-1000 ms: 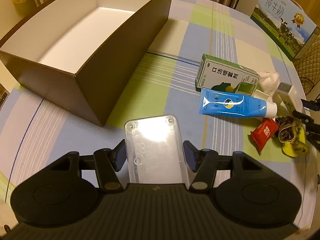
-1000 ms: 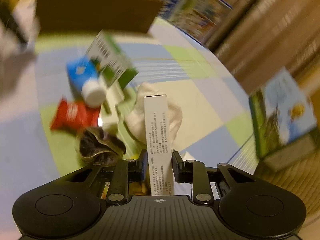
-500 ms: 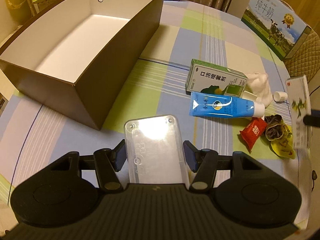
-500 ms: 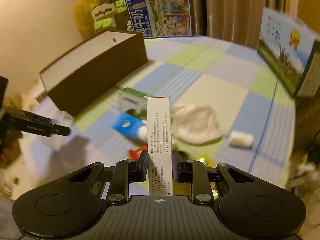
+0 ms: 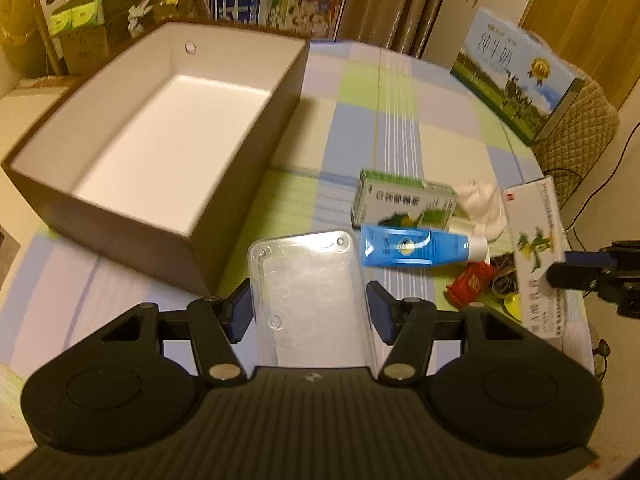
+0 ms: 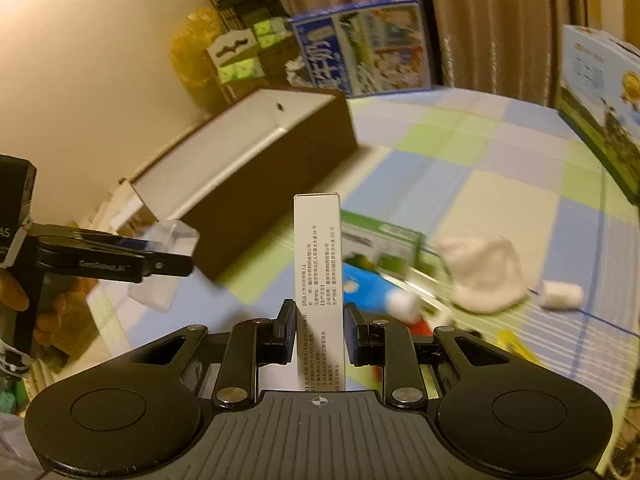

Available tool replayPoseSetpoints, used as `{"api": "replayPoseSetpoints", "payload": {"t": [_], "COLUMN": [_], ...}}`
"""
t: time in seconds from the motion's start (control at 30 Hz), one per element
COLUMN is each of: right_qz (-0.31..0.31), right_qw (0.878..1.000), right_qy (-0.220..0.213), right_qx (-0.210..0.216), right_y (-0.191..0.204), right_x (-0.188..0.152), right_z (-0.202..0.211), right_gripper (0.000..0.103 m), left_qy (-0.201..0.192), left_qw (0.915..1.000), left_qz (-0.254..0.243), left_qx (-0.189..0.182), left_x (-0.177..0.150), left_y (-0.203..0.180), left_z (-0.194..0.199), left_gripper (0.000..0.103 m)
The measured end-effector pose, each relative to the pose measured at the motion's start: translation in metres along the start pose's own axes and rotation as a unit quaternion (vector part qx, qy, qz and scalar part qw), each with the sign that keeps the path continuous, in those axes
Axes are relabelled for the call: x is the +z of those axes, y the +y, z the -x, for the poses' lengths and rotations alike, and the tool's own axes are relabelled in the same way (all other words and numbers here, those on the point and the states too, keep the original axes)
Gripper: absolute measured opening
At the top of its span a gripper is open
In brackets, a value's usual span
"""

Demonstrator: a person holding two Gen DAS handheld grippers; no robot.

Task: Organize objects
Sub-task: 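Carry the clear container with the left tool while the right tool carries the white box over the open box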

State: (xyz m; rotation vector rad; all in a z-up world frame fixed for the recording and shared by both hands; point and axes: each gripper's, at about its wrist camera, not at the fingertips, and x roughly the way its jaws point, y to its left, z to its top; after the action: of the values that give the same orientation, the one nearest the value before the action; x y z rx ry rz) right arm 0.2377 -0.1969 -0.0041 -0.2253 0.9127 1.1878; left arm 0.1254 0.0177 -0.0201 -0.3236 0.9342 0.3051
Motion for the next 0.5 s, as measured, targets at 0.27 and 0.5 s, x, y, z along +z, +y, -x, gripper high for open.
{"api": "replayPoseSetpoints", "payload": {"t": [0.27,0.5], "right_qz": [-0.011,-0.025], "right_qw": [0.999,0.997], "right_qy": [-0.034,-0.052], "right_qx": [0.039,0.048], "right_y": [0.071,0.126], "right_x": [0.047,0.09], "right_z": [-0.036,-0.086], "right_gripper": [0.022,0.022], "left_qy": [-0.04,-0.063], "left_qw": [0.9989,0.9975], "left_qz": [-0.02,-0.032], "left_qx": [-0.009,-0.003], "left_x": [0.042,0.079], "left_y": [0.055,0.115], "left_z": [0.025,0.029], "left_gripper": [0.054,0.055]}}
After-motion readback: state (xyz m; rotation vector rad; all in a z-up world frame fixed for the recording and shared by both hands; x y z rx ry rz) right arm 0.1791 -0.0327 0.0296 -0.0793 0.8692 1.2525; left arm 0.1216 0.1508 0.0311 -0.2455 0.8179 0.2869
